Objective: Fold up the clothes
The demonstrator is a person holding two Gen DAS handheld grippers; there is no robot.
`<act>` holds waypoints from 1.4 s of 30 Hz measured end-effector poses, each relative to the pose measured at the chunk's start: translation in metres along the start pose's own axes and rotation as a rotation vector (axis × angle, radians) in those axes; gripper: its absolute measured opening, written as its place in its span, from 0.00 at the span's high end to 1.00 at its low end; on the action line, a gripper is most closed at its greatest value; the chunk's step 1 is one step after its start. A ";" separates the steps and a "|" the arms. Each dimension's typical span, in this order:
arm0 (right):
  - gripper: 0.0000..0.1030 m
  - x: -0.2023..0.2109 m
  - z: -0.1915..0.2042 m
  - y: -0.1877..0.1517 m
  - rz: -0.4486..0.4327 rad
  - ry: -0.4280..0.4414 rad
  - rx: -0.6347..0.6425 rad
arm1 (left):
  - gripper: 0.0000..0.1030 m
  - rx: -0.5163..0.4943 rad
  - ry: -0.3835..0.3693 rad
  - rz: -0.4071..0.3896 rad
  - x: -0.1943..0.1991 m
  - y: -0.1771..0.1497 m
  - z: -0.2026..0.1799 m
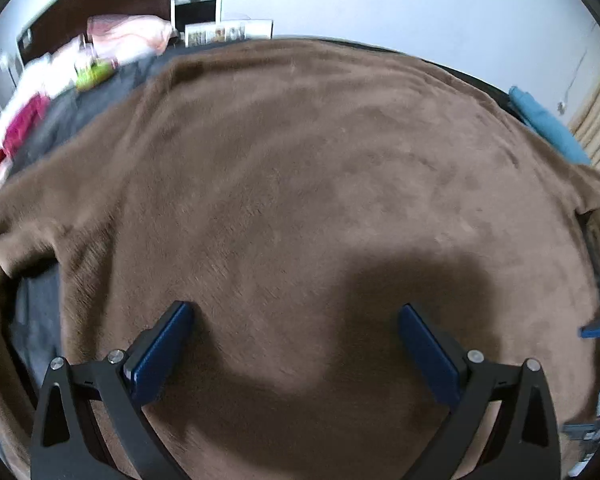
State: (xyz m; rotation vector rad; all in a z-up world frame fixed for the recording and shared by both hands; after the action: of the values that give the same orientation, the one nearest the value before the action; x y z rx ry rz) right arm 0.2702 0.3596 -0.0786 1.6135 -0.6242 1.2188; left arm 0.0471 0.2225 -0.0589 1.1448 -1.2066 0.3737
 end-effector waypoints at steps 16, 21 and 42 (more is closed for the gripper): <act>0.00 0.015 0.002 -0.027 -0.152 -0.049 -0.086 | 0.00 0.043 -0.008 0.005 0.002 0.005 -0.011; 0.00 0.038 -0.014 -0.035 -0.202 -0.054 -0.209 | 0.00 0.007 -0.060 -0.012 0.016 0.009 -0.038; 0.36 0.117 -0.158 -0.146 -0.258 -0.606 -0.674 | 0.00 0.004 -0.128 0.004 -0.009 0.013 -0.090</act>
State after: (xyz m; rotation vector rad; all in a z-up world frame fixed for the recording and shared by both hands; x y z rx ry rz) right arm 0.3693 0.5775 -0.0261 1.3944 -1.0327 0.2482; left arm 0.0826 0.3067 -0.0531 1.1845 -1.3198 0.3094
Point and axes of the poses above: each gripper's, at about its wrist camera, not at the fingertips, and x roughly against the way its jaws point, z to its left, y to its top, the point moved 1 cm from there along -x, roughly the way its jaws point, and after that the axes turned 2 degrees about x, right-handed, at the moved point
